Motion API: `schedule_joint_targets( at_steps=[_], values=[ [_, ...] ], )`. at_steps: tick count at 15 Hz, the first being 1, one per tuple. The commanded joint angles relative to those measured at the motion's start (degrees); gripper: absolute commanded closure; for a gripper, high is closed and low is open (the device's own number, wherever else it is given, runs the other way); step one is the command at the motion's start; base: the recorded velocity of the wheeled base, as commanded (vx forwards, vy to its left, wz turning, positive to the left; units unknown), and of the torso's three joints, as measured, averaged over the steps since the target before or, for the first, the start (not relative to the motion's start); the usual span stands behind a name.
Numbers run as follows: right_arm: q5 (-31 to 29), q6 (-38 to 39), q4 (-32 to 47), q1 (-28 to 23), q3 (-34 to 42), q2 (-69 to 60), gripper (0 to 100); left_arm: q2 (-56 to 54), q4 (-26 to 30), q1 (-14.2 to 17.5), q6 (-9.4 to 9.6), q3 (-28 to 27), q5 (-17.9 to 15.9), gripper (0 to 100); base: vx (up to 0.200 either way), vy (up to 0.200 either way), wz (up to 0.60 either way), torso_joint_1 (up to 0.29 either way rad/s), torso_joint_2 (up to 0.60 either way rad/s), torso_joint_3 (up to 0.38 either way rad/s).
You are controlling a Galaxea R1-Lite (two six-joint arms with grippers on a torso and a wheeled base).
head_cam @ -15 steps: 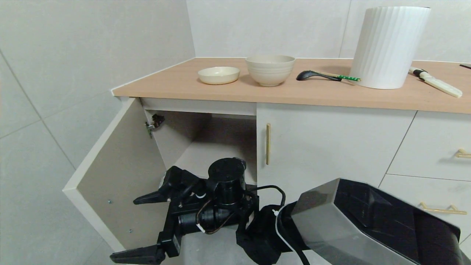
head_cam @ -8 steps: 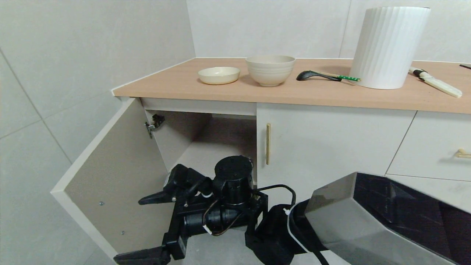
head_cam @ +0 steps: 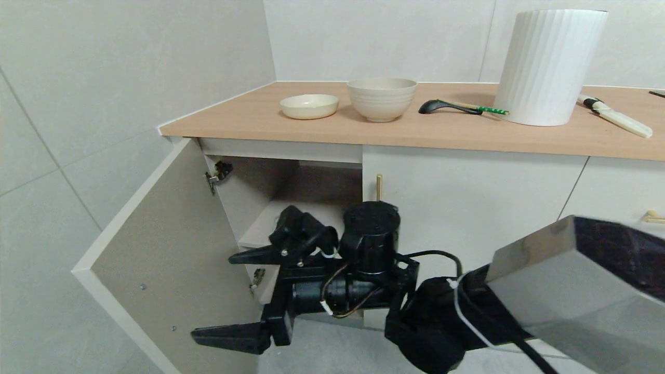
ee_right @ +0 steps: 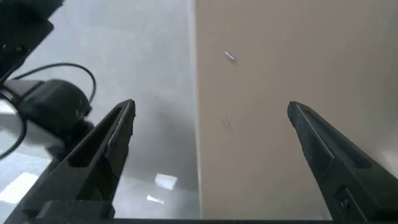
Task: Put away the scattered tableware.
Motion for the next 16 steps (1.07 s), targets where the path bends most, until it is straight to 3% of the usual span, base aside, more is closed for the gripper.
schedule_joint_targets(
  at_steps=[1, 3, 4, 5, 7, 10, 12, 13, 14, 15, 16],
  values=[
    [-0.37, 0.2, -3.36, -6.27, 14.54, -13.51, 0, 0.37, 0.23, 0.04, -0.39, -1.22, -1.02, 0, 0.0, 0.0, 0.0, 0.0, 0.0, 0.0],
    [-0.46, 0.11, -3.54, -14.62, 31.06, -29.85, 0, 8.46, 6.38, -0.05, -5.22, -13.79, -4.8, 0, 0.0, 0.0, 0.0, 0.0, 0.0, 0.0],
    [-0.63, -0.15, -3.45, -19.37, 37.56, -36.53, 0, 13.47, 7.97, -0.13, -6.8, -19.15, -9.54, 0, 0.0, 0.0, 0.0, 0.0, 0.0, 0.0],
    [-0.63, -0.68, -3.18, -24.99, 44.59, -44.01, 0, 18.74, 8.49, -0.05, -6.89, -22.84, -15.52, 0, 0.0, 0.0, 0.0, 0.0, 0.0, 0.0],
    [-0.63, -1.73, -3.1, -35.36, 56.02, -58.07, 0, 27.09, 8.23, 0.04, -5.84, -24.95, -21.85, 0, 0.0, 0.0, 0.0, 0.0, 0.0, 0.0],
    [-0.63, -5.51, -0.72, -43.54, 64.9, -74.59, 0, 38.52, 6.38, -0.22, -1.97, -25.13, -22.46, 0, 0.0, 0.0, 0.0, 0.0, 0.0, 0.0],
    [-0.55, -7.71, 3.67, -44.94, 66.04, -79.25, 0, 44.32, 3.75, -0.22, 1.72, -25.39, -20.44, 0, 0.0, 0.0, 0.0, 0.0, 0.0, 0.0],
    [-0.55, -7.8, 5.87, -44.94, 65.78, -80.04, 0, 46.96, 3.31, -1.89, 4.98, -26.45, -13.32, 0, 0.0, 0.0, 0.0, 0.0, 0.0, 0.0],
    [-0.55, -7.89, 6.04, -45.03, 65.42, -79.34, 0, 47.13, 3.57, -5.32, 5.68, -27.15, -7.61, 0, 0.0, 0.0, 0.0, 0.0, 0.0, 0.0],
    [-0.55, -7.8, 6.04, -45.03, 65.42, -78.72, 0, 47.22, 3.83, -8.31, 5.77, -27.68, -5.15, 0, 0.0, 0.0, 0.0, 0.0, 0.0, 0.0],
    [-0.46, -7.8, 6.04, -45.03, 65.42, -77.76, 0, 48.1, 5.68, -15.16, 5.77, -29.52, 0.65, 0, 0.0, 0.0, 0.0, 0.0, 0.0, 0.0]
  ],
)
